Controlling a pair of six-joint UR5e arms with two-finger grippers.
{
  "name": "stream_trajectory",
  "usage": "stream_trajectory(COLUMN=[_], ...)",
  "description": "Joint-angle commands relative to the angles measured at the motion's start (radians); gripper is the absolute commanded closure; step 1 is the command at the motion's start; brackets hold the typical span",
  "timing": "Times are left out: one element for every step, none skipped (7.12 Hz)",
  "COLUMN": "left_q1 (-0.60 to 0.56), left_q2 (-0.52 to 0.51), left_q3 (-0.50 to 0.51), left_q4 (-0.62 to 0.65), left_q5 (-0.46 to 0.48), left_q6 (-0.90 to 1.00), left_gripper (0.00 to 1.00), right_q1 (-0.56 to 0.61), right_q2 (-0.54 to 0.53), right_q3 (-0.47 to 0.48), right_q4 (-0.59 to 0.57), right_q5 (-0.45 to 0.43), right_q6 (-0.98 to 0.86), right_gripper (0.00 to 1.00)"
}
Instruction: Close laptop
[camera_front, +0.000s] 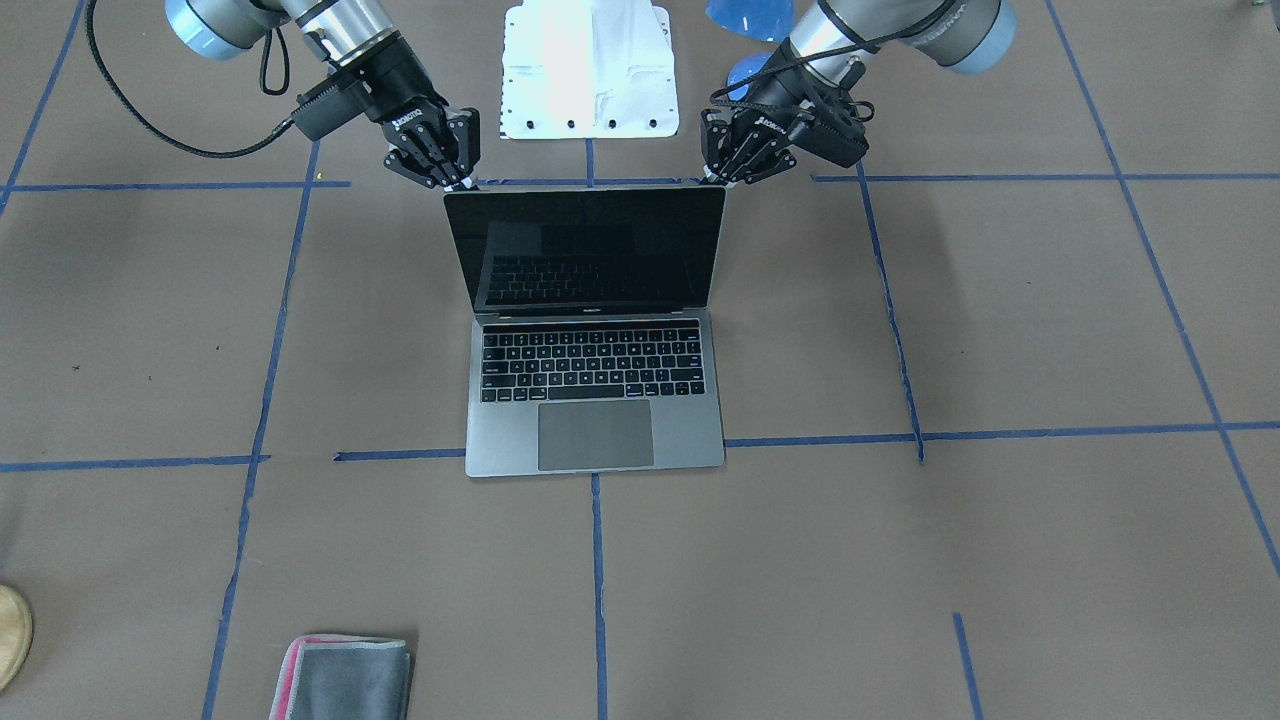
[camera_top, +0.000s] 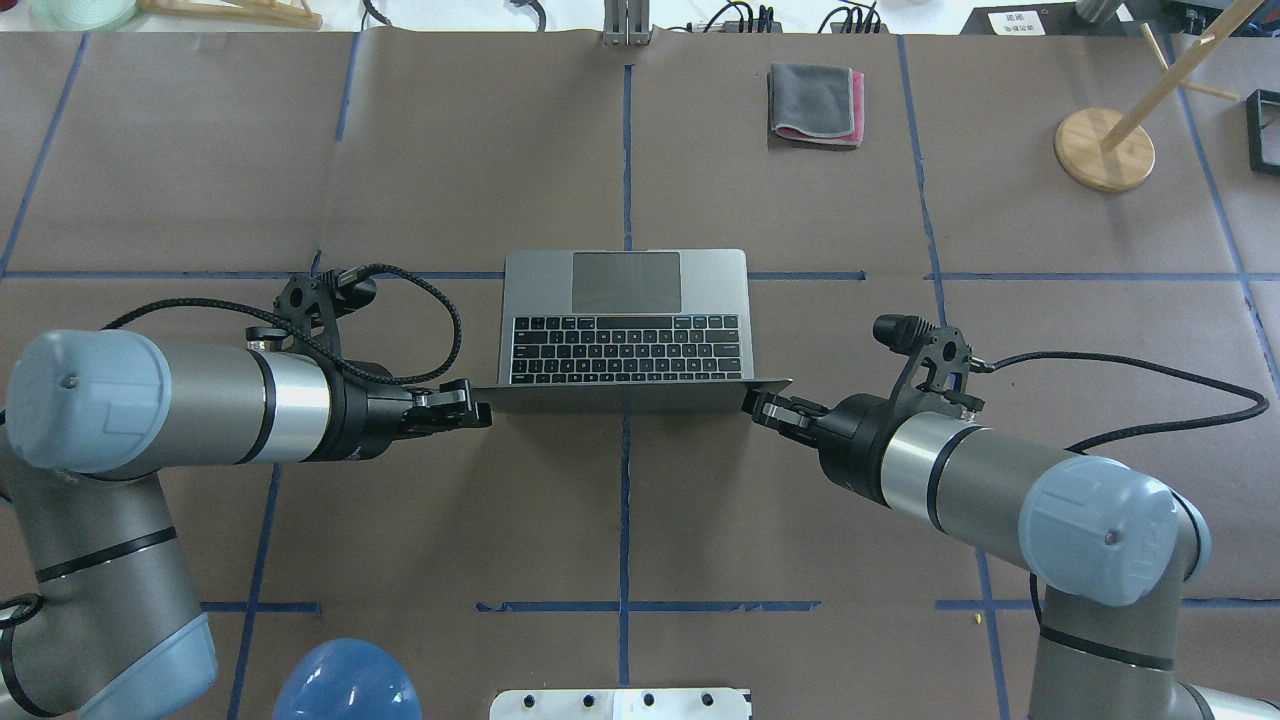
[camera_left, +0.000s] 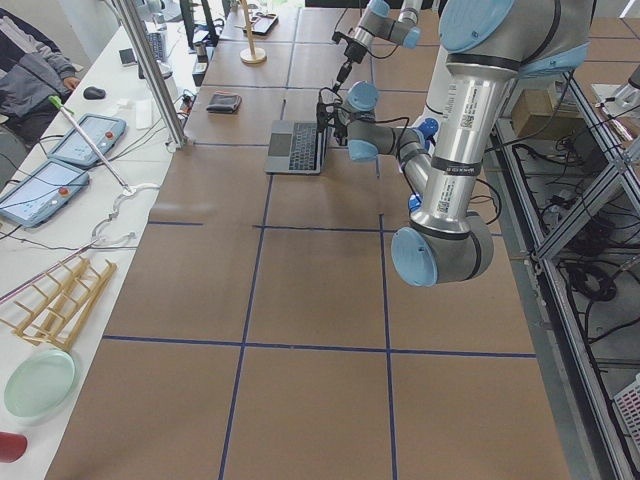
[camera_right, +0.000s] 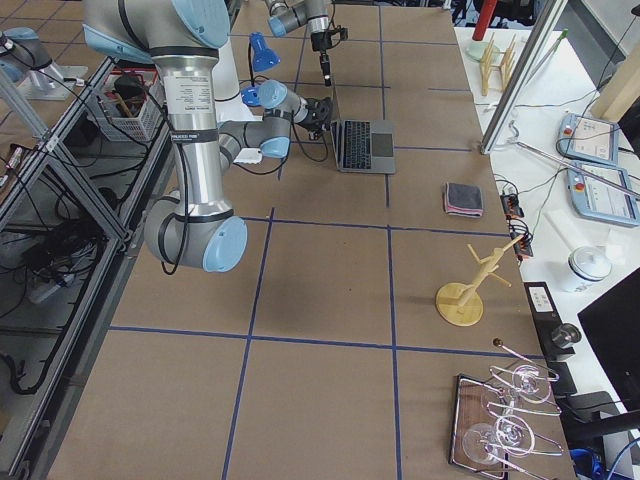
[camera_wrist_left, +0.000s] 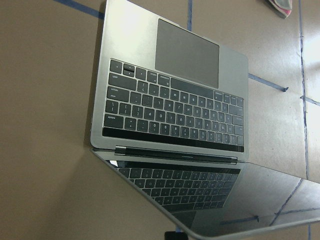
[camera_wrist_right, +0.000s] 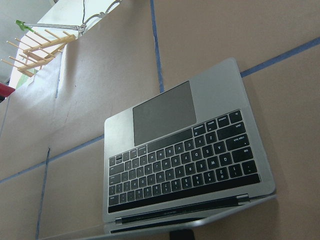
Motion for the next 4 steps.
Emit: stream_trajectory(left_q1=[-0.031,-0.042,-0.058,-0.065], left_q2=[-0.03,-0.057,-0.085,-0.096], left_q3=[0.017,0.036,0.061,0.082], left_q4=[0.025,0.043,0.062,0.062], left_q5=[-0.002,-0.002,-0.003,-0.003], left_q6=[0.0,0.0,0.0,0.0], left_gripper=[1.0,1.0,1.0,1.0], right_q1=[0.031,0.054,0.072,0.091], right_q2=[0.029,0.029,0.029,0.035], right_q3=[-0.037,-0.037,-0.04,-0.044], right_q4=[0.0,0.0,-0.002,-0.02], right_q5=[0.02,0.053,0.066,0.08], right_q6=[-0.001,-0.001,-0.001,-0.001], right_gripper=[0.99,0.99,0.99,0.99])
